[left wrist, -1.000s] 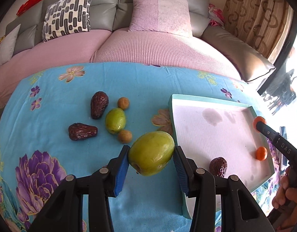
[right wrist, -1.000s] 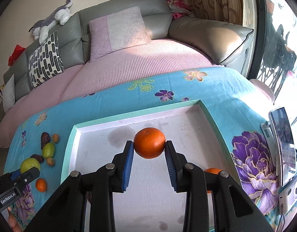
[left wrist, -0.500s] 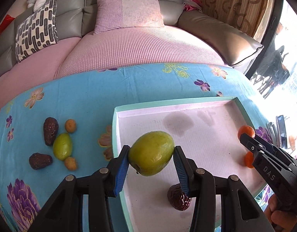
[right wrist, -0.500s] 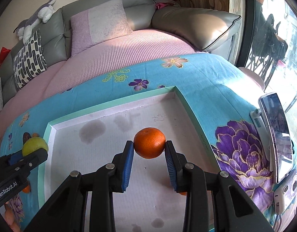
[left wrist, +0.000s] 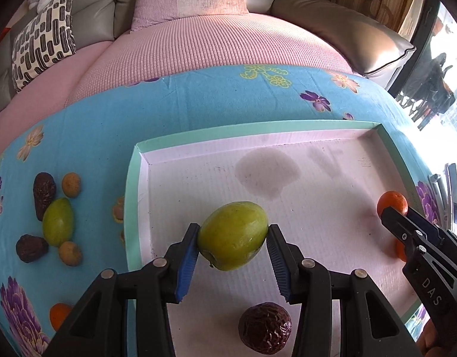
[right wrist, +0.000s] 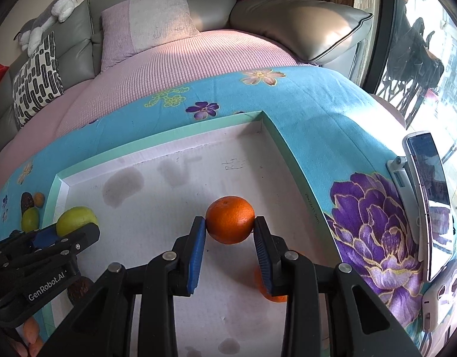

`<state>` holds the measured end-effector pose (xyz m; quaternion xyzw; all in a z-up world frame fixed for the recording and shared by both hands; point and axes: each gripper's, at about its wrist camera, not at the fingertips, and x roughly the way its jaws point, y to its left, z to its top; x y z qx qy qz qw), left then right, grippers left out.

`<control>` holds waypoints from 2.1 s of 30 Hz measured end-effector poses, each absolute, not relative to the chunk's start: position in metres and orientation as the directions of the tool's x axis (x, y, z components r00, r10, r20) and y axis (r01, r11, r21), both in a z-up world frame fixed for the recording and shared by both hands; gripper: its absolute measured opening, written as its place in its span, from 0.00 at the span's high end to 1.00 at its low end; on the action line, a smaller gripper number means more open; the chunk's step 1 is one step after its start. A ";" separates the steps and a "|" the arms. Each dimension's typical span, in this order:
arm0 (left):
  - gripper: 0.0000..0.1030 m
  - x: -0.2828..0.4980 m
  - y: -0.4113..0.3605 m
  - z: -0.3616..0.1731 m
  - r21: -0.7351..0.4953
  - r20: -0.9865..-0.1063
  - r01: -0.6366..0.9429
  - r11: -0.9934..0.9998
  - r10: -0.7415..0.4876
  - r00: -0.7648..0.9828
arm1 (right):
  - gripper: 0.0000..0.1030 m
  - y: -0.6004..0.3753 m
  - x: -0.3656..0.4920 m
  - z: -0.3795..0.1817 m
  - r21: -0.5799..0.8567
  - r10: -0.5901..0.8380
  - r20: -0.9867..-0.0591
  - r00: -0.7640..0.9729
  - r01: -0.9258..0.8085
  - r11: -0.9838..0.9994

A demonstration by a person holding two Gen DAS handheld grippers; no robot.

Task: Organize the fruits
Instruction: 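Open the left tool to drop the pear while the right tool releases the orange in the tray, then move both open tools back from the tray toward the fruit cluster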

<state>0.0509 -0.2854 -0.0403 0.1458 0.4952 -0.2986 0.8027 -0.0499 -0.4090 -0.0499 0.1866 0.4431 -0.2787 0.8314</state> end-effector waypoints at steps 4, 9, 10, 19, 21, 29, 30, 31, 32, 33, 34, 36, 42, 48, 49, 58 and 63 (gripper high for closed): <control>0.53 0.052 -0.286 -0.039 -0.052 -0.881 0.626 0.778 -0.330 0.338 | 0.66 -0.407 -0.047 -0.054 0.046 -0.298 -0.848 0.438 0.622 0.782; 0.53 0.054 -0.285 -0.038 -0.056 -0.883 0.623 0.780 -0.330 0.333 | 0.66 -0.407 -0.046 -0.054 0.042 -0.296 -0.850 0.436 0.616 0.787; 0.53 0.054 -0.286 -0.038 -0.054 -0.884 0.623 0.780 -0.328 0.334 | 0.66 -0.406 -0.046 -0.053 0.045 -0.294 -0.850 0.437 0.616 0.786; 0.53 0.053 -0.283 -0.038 -0.053 -0.888 0.621 0.782 -0.322 0.329 | 0.66 -0.404 -0.044 -0.048 0.037 -0.301 -0.843 0.445 0.606 0.794; 0.53 0.052 -0.282 -0.036 -0.056 -0.887 0.624 0.780 -0.326 0.327 | 0.64 -0.403 -0.045 -0.045 0.025 -0.314 -0.840 0.443 0.609 0.793; 0.52 0.049 -0.269 -0.015 -0.069 -0.858 0.617 0.784 -0.363 0.364 | 0.64 -0.397 -0.048 -0.031 -0.024 -0.352 -0.829 0.435 0.600 0.800; 0.52 0.049 -0.267 -0.012 -0.071 -0.855 0.616 0.785 -0.366 0.368 | 0.64 -0.397 -0.048 -0.029 -0.026 -0.354 -0.828 0.436 0.600 0.800; 0.52 0.048 -0.265 -0.010 -0.074 -0.851 0.613 0.787 -0.370 0.372 | 0.64 -0.396 -0.048 -0.028 -0.028 -0.355 -0.827 0.436 0.600 0.800; 0.52 0.048 -0.263 -0.008 -0.076 -0.849 0.610 0.788 -0.373 0.375 | 0.64 -0.396 -0.049 -0.027 -0.028 -0.356 -0.826 0.437 0.599 0.800; 0.52 0.048 -0.261 -0.007 -0.077 -0.847 0.607 0.791 -0.373 0.378 | 0.64 -0.396 -0.049 -0.026 -0.029 -0.357 -0.825 0.437 0.599 0.800; 0.52 0.048 -0.259 -0.005 -0.077 -0.845 0.604 0.794 -0.373 0.382 | 0.64 -0.395 -0.049 -0.026 -0.030 -0.358 -0.826 0.436 0.599 0.800; 0.52 0.048 -0.256 -0.004 -0.073 -0.844 0.595 0.800 -0.368 0.391 | 0.64 -0.395 -0.049 -0.026 -0.031 -0.357 -0.827 0.435 0.598 0.801; 0.51 0.053 -0.246 -0.007 -0.049 -0.847 0.562 0.826 -0.333 0.415 | 0.64 -0.395 -0.049 -0.026 -0.032 -0.356 -0.828 0.433 0.598 0.801; 0.28 0.062 -0.230 -0.012 -0.017 -0.846 0.497 0.868 -0.278 0.455 | 0.34 -0.393 -0.047 -0.031 -0.042 -0.353 -0.829 0.434 0.581 0.813; 0.27 0.063 -0.228 -0.013 -0.014 -0.846 0.486 0.874 -0.270 0.461 | 0.33 -0.392 -0.046 -0.031 -0.043 -0.352 -0.829 0.435 0.577 0.815; 0.01 0.075 -0.206 -0.018 0.020 -0.837 0.399 0.917 -0.203 0.508 | 0.12 -0.387 -0.043 -0.033 -0.043 -0.339 -0.828 0.447 0.551 0.833; 0.00 0.079 -0.199 -0.019 0.034 -0.835 0.379 0.925 -0.182 0.519 | 0.08 -0.385 -0.044 -0.031 -0.053 -0.359 -0.808 0.467 0.550 0.834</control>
